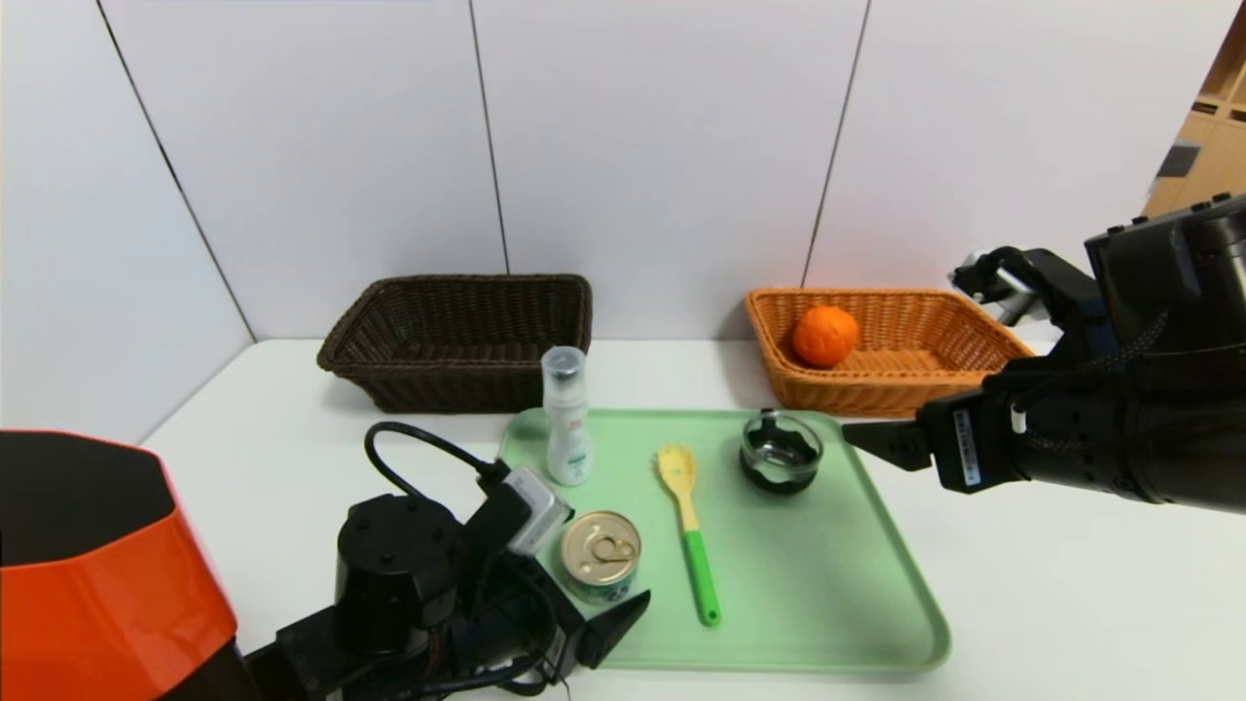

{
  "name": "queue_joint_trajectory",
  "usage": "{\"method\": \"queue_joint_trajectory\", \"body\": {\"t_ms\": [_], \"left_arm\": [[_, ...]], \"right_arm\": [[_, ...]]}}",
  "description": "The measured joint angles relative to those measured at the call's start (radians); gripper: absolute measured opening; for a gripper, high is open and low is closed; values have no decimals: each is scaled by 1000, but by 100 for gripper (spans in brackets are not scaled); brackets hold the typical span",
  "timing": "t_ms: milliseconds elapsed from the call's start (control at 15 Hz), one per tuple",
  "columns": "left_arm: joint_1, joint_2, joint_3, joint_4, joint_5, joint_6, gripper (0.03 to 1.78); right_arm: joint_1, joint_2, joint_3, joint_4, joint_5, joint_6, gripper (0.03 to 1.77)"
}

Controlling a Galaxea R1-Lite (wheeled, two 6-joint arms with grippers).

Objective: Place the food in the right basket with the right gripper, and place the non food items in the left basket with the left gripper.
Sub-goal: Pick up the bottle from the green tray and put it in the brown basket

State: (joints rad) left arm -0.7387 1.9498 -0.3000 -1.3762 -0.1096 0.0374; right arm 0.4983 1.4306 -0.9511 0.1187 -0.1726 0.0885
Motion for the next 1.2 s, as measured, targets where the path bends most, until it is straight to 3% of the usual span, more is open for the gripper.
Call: {"method": "queue_joint_trajectory", "body": {"t_ms": [733,867,1200], "left_arm": [[0,-309,-117,417,6,-7,169],[4,-353,-178,491,90,-11,169],[6,-325,-272,498,327,-15,169]], "right_arm": [[-1,0,29,-1,-3,2,171],[-1,0,32,-1,-3,3,171],[-2,0,32,-1,-3,4,171]]}}
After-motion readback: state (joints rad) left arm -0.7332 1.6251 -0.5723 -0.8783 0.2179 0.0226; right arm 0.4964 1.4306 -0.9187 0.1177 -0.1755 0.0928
